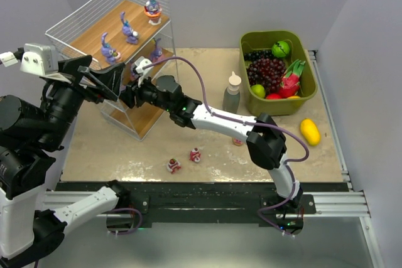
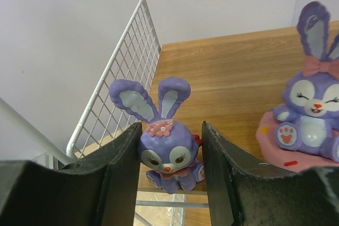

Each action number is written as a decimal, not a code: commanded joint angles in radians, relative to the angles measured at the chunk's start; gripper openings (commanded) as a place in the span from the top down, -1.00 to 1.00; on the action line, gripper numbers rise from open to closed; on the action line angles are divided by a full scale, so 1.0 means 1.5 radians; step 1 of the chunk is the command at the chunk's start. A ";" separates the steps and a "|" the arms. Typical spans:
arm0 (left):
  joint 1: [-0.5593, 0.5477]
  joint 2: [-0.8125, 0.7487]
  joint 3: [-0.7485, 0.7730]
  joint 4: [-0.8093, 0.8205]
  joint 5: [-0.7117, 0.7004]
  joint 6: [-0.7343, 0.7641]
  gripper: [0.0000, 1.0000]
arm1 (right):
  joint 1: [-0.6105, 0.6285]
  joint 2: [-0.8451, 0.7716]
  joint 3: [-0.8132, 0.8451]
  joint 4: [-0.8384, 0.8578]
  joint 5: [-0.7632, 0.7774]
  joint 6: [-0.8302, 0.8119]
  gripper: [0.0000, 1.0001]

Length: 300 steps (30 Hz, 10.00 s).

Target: Place and organize the plastic toys onto the shelf

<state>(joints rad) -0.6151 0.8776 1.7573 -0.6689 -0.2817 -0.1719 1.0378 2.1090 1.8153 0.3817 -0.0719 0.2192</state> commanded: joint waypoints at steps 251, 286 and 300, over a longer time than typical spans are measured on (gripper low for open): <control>0.003 -0.056 -0.122 0.084 -0.055 0.043 -0.99 | 0.018 -0.232 -0.379 -0.217 0.175 0.027 -0.72; 0.002 -0.018 -0.147 0.107 0.019 0.038 -0.99 | 0.067 -0.274 -0.697 -0.141 0.252 0.138 -0.21; 0.003 -0.022 -0.143 0.103 -0.001 0.036 -0.99 | 0.038 -0.224 -0.590 -0.085 0.206 0.038 0.51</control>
<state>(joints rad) -0.6151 0.8497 1.5188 -0.5400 -0.2619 -0.1123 1.1271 1.7252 0.8253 0.1703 0.2844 0.3695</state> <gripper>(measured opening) 0.994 0.452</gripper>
